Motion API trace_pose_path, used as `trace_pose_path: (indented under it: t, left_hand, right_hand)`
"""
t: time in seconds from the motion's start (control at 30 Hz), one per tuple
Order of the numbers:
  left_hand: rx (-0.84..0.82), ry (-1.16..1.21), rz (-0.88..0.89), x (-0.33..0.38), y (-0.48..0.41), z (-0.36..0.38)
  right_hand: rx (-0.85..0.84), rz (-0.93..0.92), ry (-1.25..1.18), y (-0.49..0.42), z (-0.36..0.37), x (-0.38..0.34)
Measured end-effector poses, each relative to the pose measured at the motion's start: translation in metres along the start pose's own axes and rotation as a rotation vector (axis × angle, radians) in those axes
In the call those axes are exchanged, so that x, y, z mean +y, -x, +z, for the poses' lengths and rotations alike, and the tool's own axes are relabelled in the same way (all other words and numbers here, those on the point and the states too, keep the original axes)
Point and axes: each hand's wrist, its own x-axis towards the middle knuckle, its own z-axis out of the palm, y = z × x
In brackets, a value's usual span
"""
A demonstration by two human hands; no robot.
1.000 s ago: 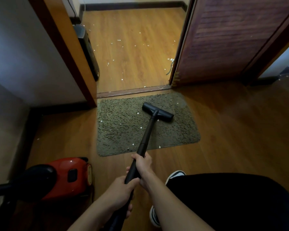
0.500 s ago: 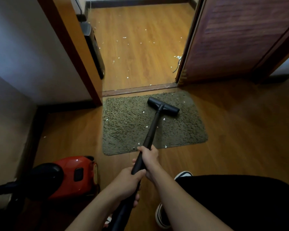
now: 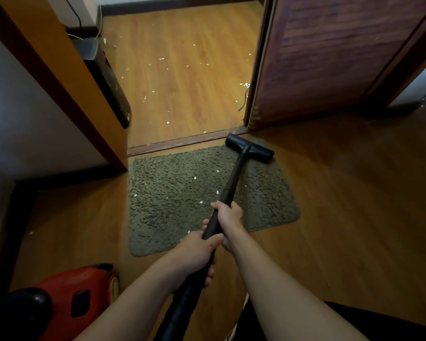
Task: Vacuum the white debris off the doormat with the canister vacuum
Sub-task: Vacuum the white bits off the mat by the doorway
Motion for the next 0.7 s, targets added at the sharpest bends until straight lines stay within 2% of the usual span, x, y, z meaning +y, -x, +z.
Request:
trace_pose_path:
  t: [0.33,0.7]
  left_hand:
    - [-0.025,0.006,0.004,0.018,-0.020,0.001]
    - [-0.004,0.004,-0.026,-0.026,0.024,-0.025]
  right_hand:
    - [0.017,-0.008,0.000,-0.026,0.002,-0.015]
    - [-0.049,0.051,-0.014,0.028,0.022,0.028]
